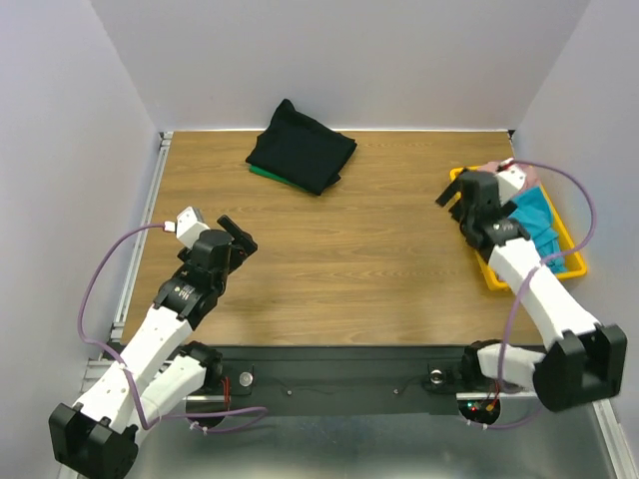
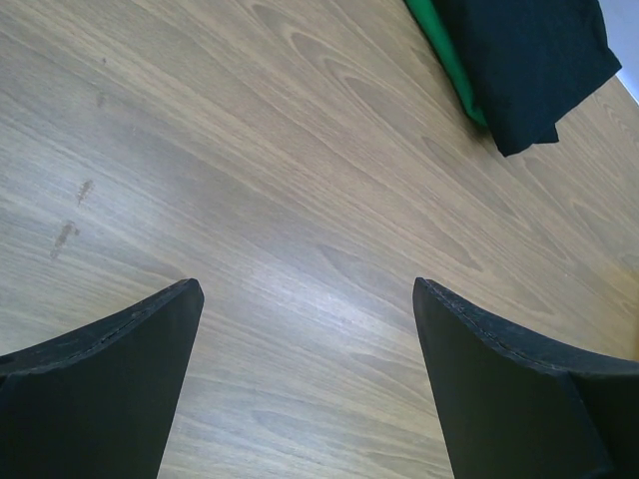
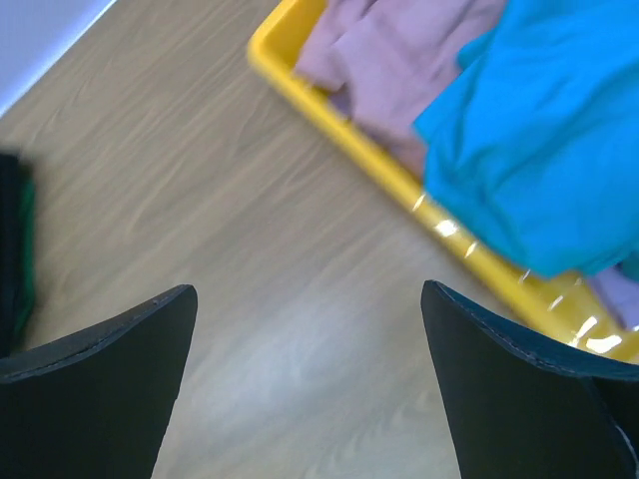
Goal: Fold and stack the t-shirts
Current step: Grab the tshirt from the pile, then move the tshirt to the center of the board
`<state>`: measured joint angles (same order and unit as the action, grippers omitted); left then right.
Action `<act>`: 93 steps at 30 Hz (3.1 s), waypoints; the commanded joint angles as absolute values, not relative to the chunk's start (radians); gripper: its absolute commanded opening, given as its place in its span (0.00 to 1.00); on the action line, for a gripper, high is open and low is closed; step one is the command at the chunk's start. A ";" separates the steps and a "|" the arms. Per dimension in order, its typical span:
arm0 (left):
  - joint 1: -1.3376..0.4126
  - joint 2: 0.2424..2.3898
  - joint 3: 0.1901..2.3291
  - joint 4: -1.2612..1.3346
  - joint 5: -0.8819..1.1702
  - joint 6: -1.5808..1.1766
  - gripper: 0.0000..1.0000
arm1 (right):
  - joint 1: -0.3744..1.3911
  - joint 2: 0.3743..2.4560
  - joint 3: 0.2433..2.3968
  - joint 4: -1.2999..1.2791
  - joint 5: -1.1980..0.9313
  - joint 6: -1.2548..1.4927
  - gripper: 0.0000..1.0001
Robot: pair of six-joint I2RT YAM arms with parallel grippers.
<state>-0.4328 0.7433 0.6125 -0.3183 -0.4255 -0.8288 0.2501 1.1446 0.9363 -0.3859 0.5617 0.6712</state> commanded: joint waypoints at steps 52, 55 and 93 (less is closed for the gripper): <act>-0.439 0.741 0.603 -0.276 -0.410 -0.819 0.98 | -0.236 1.140 1.384 -0.520 0.270 0.449 0.00; -0.439 0.742 0.604 -0.279 -0.408 -0.818 0.98 | -0.236 1.158 1.443 -0.528 0.192 0.431 0.01; -0.439 0.744 0.609 -0.322 -0.459 -0.859 0.99 | 0.692 1.448 1.263 -0.571 0.669 0.567 0.49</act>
<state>-0.4332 0.7536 0.6083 -0.3126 -0.4114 -0.8410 0.7464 1.4933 1.4467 -0.5598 0.4191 0.3901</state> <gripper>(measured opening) 0.985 0.213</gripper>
